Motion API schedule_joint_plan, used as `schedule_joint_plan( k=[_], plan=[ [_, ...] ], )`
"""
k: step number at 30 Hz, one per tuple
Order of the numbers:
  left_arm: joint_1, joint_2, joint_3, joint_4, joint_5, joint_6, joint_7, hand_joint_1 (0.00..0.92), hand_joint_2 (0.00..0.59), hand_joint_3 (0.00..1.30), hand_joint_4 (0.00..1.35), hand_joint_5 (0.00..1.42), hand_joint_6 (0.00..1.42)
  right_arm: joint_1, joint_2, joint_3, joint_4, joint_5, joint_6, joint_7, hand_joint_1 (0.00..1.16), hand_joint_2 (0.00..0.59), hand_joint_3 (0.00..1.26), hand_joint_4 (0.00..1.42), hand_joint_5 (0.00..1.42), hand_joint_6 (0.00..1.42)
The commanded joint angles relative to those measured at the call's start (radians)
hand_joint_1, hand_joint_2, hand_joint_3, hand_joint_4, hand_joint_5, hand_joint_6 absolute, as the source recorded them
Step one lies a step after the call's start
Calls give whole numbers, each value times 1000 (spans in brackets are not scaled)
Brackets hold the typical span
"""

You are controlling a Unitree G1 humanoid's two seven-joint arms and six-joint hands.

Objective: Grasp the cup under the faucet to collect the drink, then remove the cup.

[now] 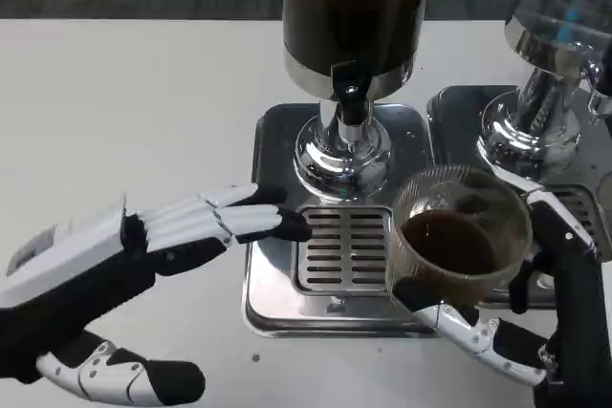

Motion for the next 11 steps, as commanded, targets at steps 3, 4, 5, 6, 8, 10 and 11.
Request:
schedule_joint_plan(
  k=[3, 4, 5, 6, 8, 10, 11],
  plan=[
    [11, 7, 0, 8, 4, 3, 4, 0, 183, 186, 81, 56, 90, -17, 15, -3, -12, 15, -50, -15, 937, 131, 702, 774, 979, 1365],
    [11, 6, 0, 7, 5, 3, 5, 0, 183, 187, 81, 56, 90, -18, 16, -3, -12, 14, -51, -15, 937, 132, 702, 774, 979, 1365],
    [12, 6, 1, 6, 5, 3, 5, 0, 183, 187, 81, 56, 90, -18, 17, -2, -12, 13, -51, -15, 936, 133, 702, 774, 979, 1366],
    [12, 6, 0, 6, 4, 4, 5, 0, 183, 187, 81, 56, 90, -19, 17, -3, -12, 13, -51, -15, 936, 134, 702, 774, 980, 1366],
    [13, 6, 1, 6, 5, 4, 6, 0, 182, 187, 81, 56, 90, -19, 18, -3, -13, 13, -51, -15, 936, 134, 702, 774, 980, 1367],
    [12, 5, 0, 9, 6, 4, 5, 0, 180, 187, 81, 56, 90, -19, 17, -4, -11, 16, -50, -12, 935, 135, 702, 774, 980, 1368],
    [13, 5, 0, 9, 6, 3, 5, 0, 180, 187, 81, 56, 90, -18, 17, -4, -11, 17, -50, -11, 935, 135, 702, 774, 980, 1368]
  ],
)
